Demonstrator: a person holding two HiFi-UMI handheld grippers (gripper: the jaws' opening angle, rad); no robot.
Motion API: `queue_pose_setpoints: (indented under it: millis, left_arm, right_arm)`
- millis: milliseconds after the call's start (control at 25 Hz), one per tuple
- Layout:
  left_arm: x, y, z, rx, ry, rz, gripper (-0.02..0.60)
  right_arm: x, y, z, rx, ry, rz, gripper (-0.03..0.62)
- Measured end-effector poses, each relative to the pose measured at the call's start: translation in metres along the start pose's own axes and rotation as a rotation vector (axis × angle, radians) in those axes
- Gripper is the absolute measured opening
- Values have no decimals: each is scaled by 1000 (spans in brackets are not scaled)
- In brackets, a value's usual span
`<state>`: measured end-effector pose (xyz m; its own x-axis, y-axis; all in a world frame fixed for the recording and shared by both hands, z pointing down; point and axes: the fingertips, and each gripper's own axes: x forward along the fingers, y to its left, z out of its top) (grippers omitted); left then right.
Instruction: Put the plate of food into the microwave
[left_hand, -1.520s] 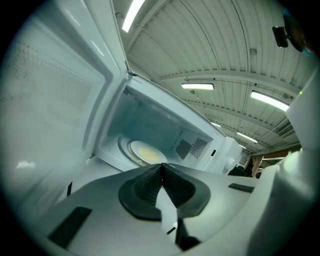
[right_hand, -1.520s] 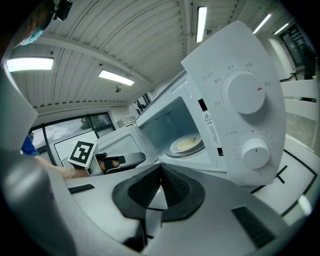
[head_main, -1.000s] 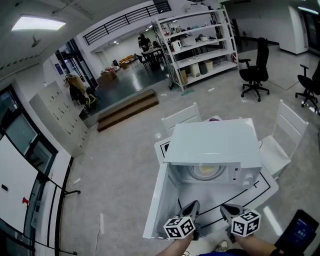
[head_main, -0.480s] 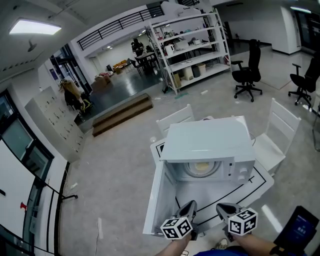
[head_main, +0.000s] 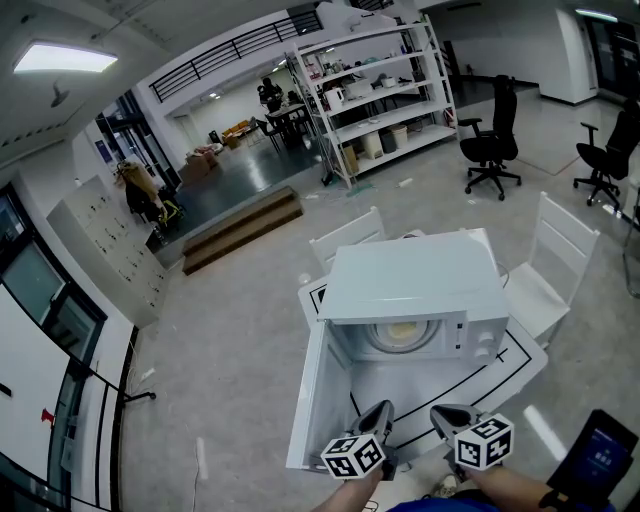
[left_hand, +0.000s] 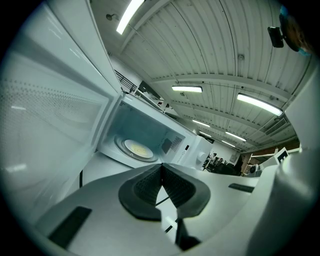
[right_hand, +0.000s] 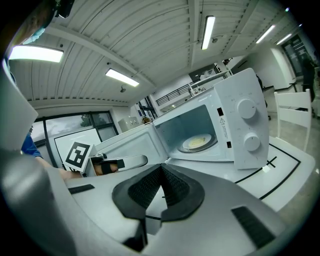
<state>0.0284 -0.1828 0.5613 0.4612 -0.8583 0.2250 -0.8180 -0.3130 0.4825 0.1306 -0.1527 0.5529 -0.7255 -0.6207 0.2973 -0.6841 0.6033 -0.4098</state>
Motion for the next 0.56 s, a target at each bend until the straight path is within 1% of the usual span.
queue_pose_setpoints:
  millis: [560]
  left_arm:
    - [3,-2,0,-2,-4,-6,6]
  right_arm:
    - [2,0,0,-9,0,4,2]
